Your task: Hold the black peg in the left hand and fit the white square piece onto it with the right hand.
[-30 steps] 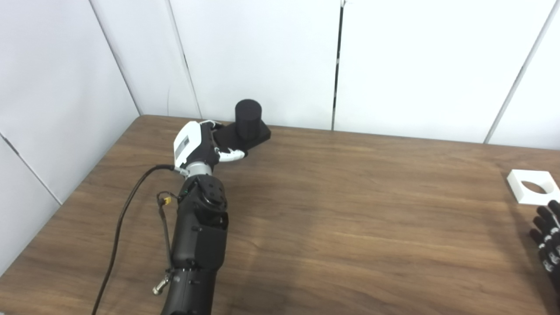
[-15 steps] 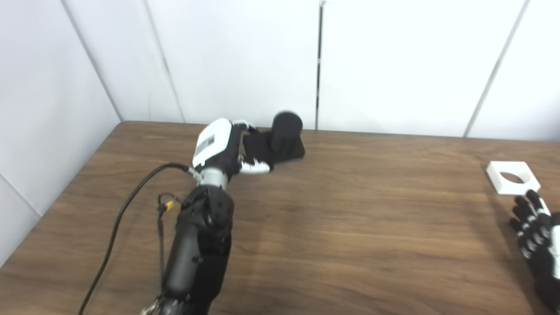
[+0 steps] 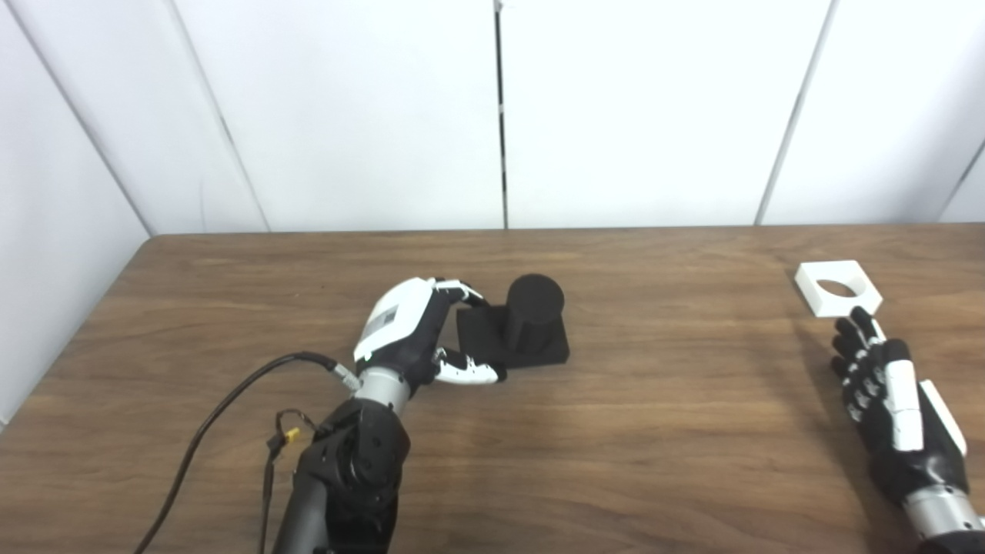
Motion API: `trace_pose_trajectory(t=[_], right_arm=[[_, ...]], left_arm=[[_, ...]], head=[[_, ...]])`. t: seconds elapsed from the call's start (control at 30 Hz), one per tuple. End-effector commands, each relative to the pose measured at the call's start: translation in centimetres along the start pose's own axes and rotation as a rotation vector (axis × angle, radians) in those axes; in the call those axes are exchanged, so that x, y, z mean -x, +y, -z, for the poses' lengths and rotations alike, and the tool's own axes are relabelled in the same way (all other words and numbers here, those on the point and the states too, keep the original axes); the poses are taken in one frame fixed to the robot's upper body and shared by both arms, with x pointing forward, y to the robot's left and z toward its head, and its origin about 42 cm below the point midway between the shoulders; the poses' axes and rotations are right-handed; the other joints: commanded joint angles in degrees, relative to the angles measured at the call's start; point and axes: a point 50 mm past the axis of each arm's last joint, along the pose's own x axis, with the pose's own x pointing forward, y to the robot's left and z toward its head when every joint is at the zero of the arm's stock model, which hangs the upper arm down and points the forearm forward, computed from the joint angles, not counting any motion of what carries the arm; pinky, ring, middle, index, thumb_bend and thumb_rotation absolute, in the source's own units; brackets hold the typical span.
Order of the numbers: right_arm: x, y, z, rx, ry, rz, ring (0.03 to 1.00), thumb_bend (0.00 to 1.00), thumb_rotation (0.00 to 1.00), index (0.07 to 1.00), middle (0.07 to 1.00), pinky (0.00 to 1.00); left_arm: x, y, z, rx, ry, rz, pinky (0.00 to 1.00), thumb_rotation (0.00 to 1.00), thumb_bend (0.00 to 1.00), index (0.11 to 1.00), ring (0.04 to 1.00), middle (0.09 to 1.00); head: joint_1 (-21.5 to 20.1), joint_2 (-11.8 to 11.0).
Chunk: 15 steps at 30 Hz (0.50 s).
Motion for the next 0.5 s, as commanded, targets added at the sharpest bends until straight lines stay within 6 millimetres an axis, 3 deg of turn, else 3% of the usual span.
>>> trace_pose_trajectory(t=[0.0, 0.3, 0.47], right_arm=[[0.1, 1.1, -0.1, -0.012, 0.003, -0.041, 1.000, 0.54, 1.00, 1.000, 0.988, 1.00], [0.1, 1.3, 0.0, -0.029, 0.015, -0.031, 1.000, 0.54, 1.00, 1.000, 0.984, 1.00], [0.1, 1.4, -0.3, -0.027, 0.009, -0.036, 1.000, 0.56, 1.00, 1.000, 0.988, 1.00]], left_arm=[[0.2, 0.9, -1.1, 0.009, -0.035, -0.042, 0.89, 0.06, 0.51, 0.489, 0.948, 0.859], [2.0, -0.7, -2.3, 0.073, -0.070, 0.038, 0.89, 0.06, 0.51, 0.489, 0.938, 0.851], [2.4, -2.0, -1.8, 0.098, -0.020, 0.056, 0.89, 0.06, 0.51, 0.489, 0.962, 0.872]], head=[[-0.1, 0.1], [-0.8, 1.0], [-0.7, 1.6]])
